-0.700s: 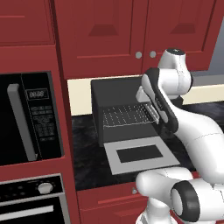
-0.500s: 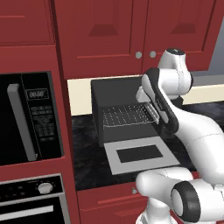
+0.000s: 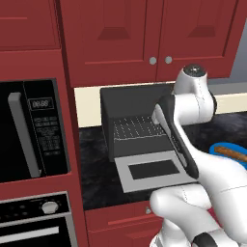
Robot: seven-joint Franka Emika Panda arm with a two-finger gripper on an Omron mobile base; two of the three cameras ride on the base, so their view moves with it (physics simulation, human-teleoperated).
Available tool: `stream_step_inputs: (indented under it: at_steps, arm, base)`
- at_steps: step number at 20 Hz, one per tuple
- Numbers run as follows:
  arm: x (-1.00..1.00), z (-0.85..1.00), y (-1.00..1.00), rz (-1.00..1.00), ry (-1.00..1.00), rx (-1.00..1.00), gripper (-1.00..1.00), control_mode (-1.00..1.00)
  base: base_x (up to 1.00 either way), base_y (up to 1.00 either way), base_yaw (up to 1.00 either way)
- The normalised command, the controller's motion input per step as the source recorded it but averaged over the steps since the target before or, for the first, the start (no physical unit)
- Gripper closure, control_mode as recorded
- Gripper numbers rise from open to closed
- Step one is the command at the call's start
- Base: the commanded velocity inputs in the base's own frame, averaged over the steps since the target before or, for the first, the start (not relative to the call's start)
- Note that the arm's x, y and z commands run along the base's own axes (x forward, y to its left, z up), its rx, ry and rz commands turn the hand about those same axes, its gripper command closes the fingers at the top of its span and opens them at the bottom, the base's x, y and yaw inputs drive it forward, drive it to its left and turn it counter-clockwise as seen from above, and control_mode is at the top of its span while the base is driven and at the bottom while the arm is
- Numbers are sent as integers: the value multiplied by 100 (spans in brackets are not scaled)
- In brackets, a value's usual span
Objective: Pull the toaster oven rack outwards. Pick up the baguette from the plate and place it on the toaster oven rack. Close the toaster oven door fully and set the temperature to the lowest setting.
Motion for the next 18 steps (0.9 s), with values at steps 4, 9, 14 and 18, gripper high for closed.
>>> stream_step_inputs:
  at_steps: [4, 9, 14, 18]
  arm:
    - [-3, -51, 15, 0, -11, -20, -100, -100]
    - [0, -49, 14, 1, -4, -14, -100, -100]
    - [8, -37, 4, 5, 0, -8, -100, -100]
    - [46, -25, 0, 8, 0, -5, -100, -100]
  base:
    - [0, 0, 0]
    - [0, 0, 0]
    - [0, 0, 0]
    - [0, 0, 0]
